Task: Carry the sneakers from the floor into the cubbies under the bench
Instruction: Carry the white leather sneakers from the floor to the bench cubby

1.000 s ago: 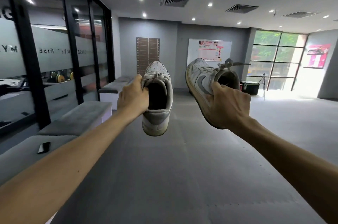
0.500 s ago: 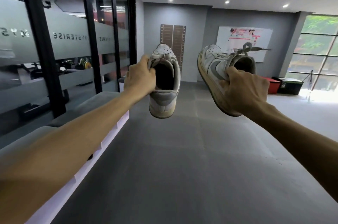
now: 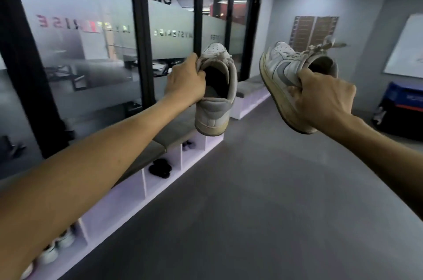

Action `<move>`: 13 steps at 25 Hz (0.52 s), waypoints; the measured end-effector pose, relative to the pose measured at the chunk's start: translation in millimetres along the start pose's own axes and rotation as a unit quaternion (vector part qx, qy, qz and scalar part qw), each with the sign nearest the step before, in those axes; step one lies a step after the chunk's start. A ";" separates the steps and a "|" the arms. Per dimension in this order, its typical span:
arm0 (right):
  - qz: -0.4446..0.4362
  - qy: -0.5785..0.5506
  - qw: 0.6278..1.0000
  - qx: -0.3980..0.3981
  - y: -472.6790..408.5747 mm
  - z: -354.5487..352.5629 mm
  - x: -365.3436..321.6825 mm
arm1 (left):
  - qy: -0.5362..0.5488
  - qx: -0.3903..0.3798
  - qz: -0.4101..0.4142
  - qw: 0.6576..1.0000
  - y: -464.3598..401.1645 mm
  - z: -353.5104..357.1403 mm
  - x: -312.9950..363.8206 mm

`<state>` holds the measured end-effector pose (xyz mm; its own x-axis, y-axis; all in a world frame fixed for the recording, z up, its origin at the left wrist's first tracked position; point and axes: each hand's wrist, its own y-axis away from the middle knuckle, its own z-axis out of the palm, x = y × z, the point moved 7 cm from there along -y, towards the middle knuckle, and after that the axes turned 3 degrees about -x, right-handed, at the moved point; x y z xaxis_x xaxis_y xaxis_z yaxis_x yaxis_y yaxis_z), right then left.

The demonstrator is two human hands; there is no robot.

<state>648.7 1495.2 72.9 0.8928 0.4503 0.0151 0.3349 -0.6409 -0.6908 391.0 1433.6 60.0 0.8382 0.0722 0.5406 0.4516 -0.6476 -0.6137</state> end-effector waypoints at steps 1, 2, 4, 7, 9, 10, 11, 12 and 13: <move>-0.016 -0.011 1.000 -0.005 -15.9 16.1 0.1 | -0.008 0.013 -0.017 1.000 -7.6 4.5 -4.1; -0.031 -0.026 0.999 -0.008 -31.0 31.9 -2.3 | -0.016 0.027 -0.034 0.999 -14.8 8.2 -10.2; -0.062 -0.059 0.996 -0.008 -59.4 60.9 -12.4 | -0.033 0.050 -0.062 0.996 -29.3 13.6 -25.2; -0.105 -0.092 0.990 -0.011 -93.6 104.3 -38.2 | -0.069 0.071 -0.092 0.991 -44.7 14.7 -54.6; -0.132 -0.117 0.984 -0.015 -115.9 135.4 -62.4 | -0.093 0.089 -0.105 0.986 -57.4 16.0 -81.7; -0.145 -0.128 0.981 -0.018 -126.6 149.7 -76.3 | -0.102 0.101 -0.111 0.983 -64.3 15.6 -96.4; -0.155 -0.141 0.977 -0.021 -136.2 163.8 -89.4 | -0.115 0.112 -0.117 0.980 -71.4 15.0 -111.3; -0.165 -0.154 0.974 -0.026 -145.1 177.1 -102.0 | -0.130 0.119 -0.126 0.976 -78.5 14.4 -125.9; -0.173 -0.168 0.970 -0.032 -153.2 189.2 -113.4 | -0.142 0.123 -0.137 0.973 -84.0 14.0 -137.9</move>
<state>439.2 1660.0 40.2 0.5790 0.8153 -0.0052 0.6247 -0.4477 -0.6397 241.8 1488.6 29.0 0.7112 0.4453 0.5440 0.6999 -0.3767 -0.6068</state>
